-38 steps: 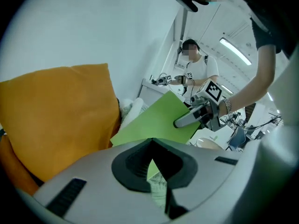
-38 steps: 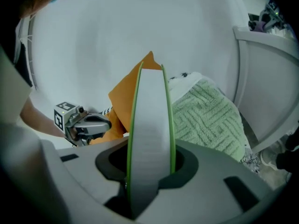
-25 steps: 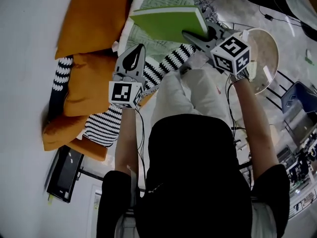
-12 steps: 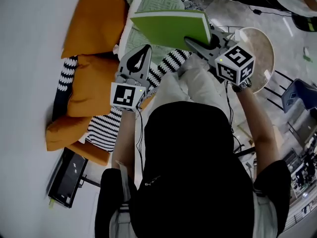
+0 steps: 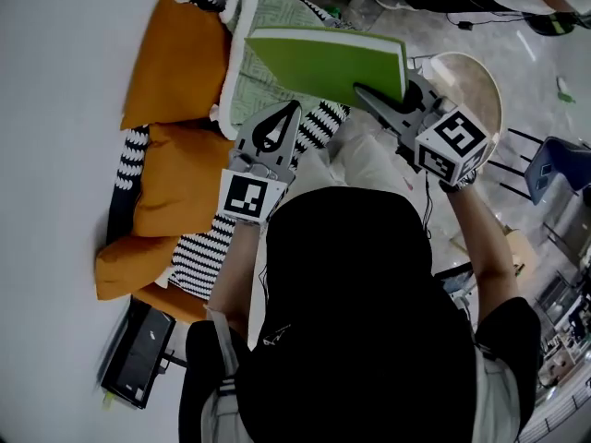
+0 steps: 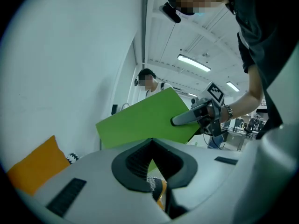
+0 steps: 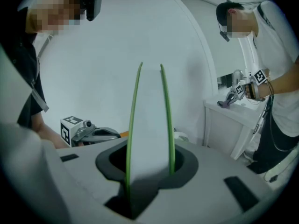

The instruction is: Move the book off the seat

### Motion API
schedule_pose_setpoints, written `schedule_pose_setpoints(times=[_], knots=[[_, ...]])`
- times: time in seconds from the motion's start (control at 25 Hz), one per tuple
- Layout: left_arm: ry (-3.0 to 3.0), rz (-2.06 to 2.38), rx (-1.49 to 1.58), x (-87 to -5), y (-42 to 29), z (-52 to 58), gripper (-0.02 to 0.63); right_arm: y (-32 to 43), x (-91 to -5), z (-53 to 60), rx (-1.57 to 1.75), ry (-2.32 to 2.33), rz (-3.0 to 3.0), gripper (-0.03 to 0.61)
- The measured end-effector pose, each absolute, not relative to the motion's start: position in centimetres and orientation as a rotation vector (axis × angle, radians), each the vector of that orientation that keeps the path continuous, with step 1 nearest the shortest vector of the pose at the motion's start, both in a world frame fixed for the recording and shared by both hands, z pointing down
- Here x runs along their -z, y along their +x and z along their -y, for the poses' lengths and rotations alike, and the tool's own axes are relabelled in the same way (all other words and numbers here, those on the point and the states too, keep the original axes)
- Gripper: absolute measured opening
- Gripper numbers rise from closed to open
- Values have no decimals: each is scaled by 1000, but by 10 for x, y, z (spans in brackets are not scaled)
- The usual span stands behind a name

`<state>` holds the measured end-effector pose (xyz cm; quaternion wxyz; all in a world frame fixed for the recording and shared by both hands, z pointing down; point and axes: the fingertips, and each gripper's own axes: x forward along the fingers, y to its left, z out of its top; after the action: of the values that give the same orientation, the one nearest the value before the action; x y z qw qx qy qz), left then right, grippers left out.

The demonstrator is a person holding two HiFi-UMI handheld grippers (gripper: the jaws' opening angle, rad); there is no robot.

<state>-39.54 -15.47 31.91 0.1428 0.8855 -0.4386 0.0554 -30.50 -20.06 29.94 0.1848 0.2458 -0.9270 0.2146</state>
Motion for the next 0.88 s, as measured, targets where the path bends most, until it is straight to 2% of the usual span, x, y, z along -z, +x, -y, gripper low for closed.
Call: schedule_pose_setpoints(times=[0.52, 0.88], knots=[[2738, 1009, -126, -278, -314, 174, 9, -207, -270, 182, -597, 1006, 2568, 133], [2827, 824, -143, -267, -206, 148, 9, -97, -273, 137, -656, 1243, 2519, 133]])
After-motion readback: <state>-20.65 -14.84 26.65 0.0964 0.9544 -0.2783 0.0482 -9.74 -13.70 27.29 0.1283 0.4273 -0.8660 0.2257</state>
